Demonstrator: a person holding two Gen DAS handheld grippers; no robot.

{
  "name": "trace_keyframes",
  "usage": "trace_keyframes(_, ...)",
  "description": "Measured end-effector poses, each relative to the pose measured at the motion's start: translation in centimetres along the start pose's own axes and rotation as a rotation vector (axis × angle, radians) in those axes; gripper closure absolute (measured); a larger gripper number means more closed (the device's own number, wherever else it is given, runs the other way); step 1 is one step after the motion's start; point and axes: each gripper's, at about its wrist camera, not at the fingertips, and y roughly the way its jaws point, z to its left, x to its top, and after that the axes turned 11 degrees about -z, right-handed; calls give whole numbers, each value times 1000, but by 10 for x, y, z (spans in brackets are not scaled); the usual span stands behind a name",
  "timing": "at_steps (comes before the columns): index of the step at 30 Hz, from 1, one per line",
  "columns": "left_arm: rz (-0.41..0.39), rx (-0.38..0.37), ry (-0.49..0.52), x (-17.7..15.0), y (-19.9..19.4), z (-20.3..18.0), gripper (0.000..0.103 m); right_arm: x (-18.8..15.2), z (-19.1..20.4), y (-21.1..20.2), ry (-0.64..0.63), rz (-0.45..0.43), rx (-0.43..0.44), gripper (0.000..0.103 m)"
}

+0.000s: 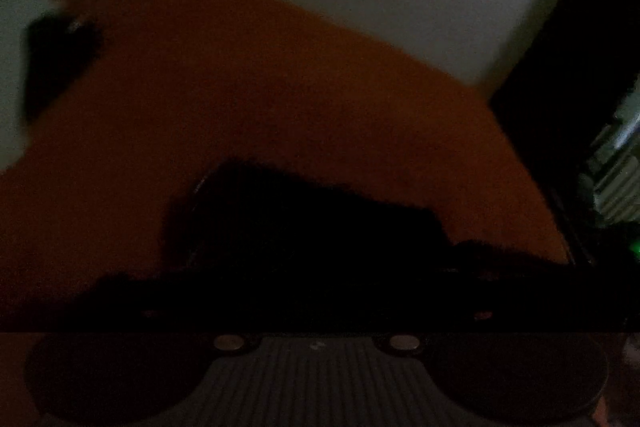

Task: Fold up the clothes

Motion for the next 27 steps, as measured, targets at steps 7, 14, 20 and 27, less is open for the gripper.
trace_keyframes(7, 172, 190, 23, -27, 75, 39, 45, -11, -35, 43, 80, 128, -261, 69)
trace_keyframes(14, 55, 108, 80, 4, 74, 8, 35, 7, -4, 71, 20, 58, -169, 65)
trace_keyframes(20, 94, 198, 151, -4, 140, 13, 43, 6, 7, 117, -27, 30, -173, 96)
trace_keyframes(27, 70, 297, 63, -1, 111, 66, 44, 8, -34, 106, 88, -14, -327, 94)
